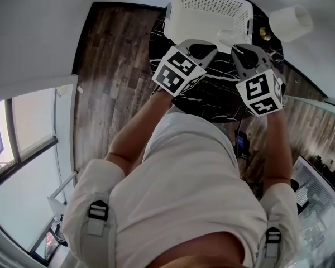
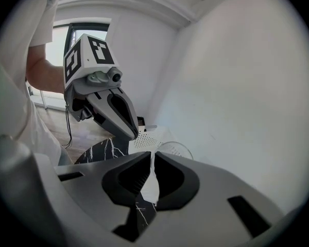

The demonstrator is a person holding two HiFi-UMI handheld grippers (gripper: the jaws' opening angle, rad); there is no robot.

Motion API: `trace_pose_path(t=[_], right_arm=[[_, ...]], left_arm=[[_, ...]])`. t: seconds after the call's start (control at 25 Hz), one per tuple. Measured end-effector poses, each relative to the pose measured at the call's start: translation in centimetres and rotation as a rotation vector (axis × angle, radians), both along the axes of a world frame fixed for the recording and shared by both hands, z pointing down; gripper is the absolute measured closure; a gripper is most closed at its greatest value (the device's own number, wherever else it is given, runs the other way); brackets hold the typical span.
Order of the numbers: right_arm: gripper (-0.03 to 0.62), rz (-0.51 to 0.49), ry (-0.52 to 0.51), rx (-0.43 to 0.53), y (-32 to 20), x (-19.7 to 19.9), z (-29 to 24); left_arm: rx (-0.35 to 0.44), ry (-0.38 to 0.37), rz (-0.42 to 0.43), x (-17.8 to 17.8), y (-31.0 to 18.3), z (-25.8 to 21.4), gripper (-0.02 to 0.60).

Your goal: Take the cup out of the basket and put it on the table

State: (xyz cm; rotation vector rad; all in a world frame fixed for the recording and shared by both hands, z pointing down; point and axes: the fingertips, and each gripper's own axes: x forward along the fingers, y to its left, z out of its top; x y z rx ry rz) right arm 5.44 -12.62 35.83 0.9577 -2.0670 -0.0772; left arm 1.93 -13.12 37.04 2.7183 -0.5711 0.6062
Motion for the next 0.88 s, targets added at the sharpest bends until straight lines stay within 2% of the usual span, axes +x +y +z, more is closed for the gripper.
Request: trace_pose_path(t=[0.32, 0.88], right_arm=[[0.568, 0.071, 0.004, 0.009, 3.0, 3.6, -0.4], [0.568, 0.302, 0.024, -0.014, 9.3, 13.5, 0.4]], left_arm=[[-0.001, 0.01, 0.058, 3.4, 2.6, -0.7, 0.575], [-0.02, 0.018, 0.295, 13.3, 8.5, 0.2, 0.575]])
